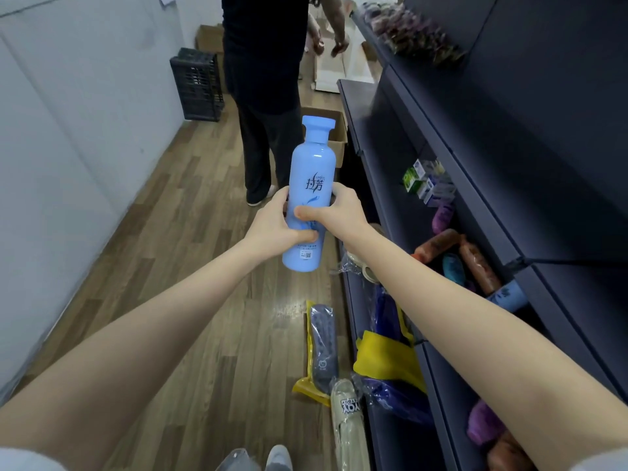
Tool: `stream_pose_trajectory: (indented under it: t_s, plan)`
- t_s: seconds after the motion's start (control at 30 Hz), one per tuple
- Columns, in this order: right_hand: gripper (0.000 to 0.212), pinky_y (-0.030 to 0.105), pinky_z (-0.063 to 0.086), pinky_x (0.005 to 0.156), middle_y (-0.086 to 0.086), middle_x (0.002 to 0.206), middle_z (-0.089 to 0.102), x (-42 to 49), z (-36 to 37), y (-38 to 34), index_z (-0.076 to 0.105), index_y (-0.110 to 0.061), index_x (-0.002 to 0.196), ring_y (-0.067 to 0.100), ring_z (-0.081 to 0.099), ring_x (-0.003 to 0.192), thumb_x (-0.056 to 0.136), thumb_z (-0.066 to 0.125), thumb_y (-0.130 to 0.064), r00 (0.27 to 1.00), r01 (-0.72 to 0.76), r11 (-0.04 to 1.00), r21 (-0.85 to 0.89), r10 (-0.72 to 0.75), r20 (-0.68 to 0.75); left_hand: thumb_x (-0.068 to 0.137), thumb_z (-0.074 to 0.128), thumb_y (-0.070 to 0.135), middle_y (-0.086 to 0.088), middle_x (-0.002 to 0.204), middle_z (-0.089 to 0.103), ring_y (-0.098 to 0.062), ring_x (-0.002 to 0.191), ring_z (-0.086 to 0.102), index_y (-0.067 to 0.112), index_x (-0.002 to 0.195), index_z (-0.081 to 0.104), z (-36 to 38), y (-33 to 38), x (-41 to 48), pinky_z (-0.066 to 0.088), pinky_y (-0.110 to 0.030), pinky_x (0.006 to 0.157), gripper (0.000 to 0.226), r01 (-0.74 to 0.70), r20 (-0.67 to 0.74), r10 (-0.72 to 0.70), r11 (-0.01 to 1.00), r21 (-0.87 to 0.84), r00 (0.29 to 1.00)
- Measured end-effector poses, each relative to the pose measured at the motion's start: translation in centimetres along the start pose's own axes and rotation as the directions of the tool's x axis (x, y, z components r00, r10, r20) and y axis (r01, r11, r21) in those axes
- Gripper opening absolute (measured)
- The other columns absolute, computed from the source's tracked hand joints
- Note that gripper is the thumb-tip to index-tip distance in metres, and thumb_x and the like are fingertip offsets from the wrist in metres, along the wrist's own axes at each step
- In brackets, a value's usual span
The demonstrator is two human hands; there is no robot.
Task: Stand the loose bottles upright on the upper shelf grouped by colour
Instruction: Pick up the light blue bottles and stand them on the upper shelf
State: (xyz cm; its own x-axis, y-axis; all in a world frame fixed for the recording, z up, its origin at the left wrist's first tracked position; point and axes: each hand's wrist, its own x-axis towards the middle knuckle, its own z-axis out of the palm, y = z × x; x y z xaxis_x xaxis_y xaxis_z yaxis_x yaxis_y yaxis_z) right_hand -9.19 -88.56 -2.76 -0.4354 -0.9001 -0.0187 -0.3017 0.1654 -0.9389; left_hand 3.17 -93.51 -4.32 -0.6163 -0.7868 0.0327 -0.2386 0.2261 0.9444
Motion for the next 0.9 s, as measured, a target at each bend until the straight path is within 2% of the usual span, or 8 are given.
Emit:
stream_pose_trajectory:
  t_s: [0.23, 0.47, 0.6, 0.73, 0.9]
  plan:
    - [0.046, 0.043, 0.057, 0.082, 0.005, 0.105, 0.067, 2.5, -0.3, 0.8, 0.059, -0.008, 0.11, 0.02, 0.067, 0.094, 0.069, 0.079, -0.012, 1.0, -0.013, 1.0, 0.008, 0.013, 0.006, 0.07, 0.076, 0.002, 0.006, 0.11, 0.06, -0.013, 0.094, 0.064, 0.018, 0.125, 0.044, 0.2, -0.3, 2.3, 0.053, -0.026, 0.078, 0.065, 0.016, 0.01, -0.016, 1.0, -0.011, 1.0]
    - [0.046, 0.041, 0.057, 0.081, 0.005, 0.105, 0.067, 6.1, 0.1, 1.0, 0.059, -0.008, 0.111, 0.019, 0.066, 0.093, 0.07, 0.078, -0.011, 0.999, -0.034, 0.999, 0.013, 0.034, 0.002, 0.07, 0.076, 0.003, 0.003, 0.115, 0.06, -0.016, 0.097, 0.064, 0.017, 0.126, 0.044, -0.7, -1.5, 6.1, 0.054, -0.033, 0.083, 0.067, 0.021, 0.026, -0.021, 1.0, -0.006, 0.999]
    - [0.045, 0.041, 0.057, 0.081, 0.005, 0.105, 0.067, 8.7, 0.8, 0.8, 0.059, -0.008, 0.11, 0.02, 0.066, 0.093, 0.07, 0.078, -0.011, 0.998, -0.055, 0.998, 0.012, 0.056, -0.014, 0.07, 0.076, 0.004, 0.004, 0.112, 0.06, -0.013, 0.095, 0.063, 0.017, 0.127, 0.044, -1.8, -2.2, 8.7, 0.053, -0.026, 0.078, 0.067, 0.019, 0.043, -0.019, 1.0, 0.0, 0.999]
    - [0.046, 0.044, 0.057, 0.081, 0.006, 0.106, 0.067, 11.9, 1.9, 0.4, 0.06, -0.008, 0.11, 0.022, 0.067, 0.093, 0.068, 0.079, -0.011, 0.997, -0.071, 0.997, 0.011, 0.071, -0.034, 0.07, 0.076, 0.004, 0.004, 0.112, 0.061, -0.013, 0.095, 0.064, 0.017, 0.127, 0.044, -3.6, -3.0, 11.8, 0.053, -0.028, 0.08, 0.067, 0.014, 0.059, -0.014, 1.0, -0.003, 0.998]
    - [0.044, 0.044, 0.057, 0.081, 0.006, 0.103, 0.068, 16.5, 3.6, -0.5, 0.061, -0.007, 0.108, 0.022, 0.067, 0.092, 0.067, 0.079, -0.011, 0.995, -0.071, 0.997, 0.008, 0.071, -0.063, 0.07, 0.076, 0.004, 0.012, 0.105, 0.058, 0.0, 0.088, 0.06, 0.017, 0.128, 0.043, -6.4, -3.7, 16.0, 0.05, -0.018, 0.071, 0.068, 0.005, 0.081, -0.005, 1.0, 0.003, 0.997]
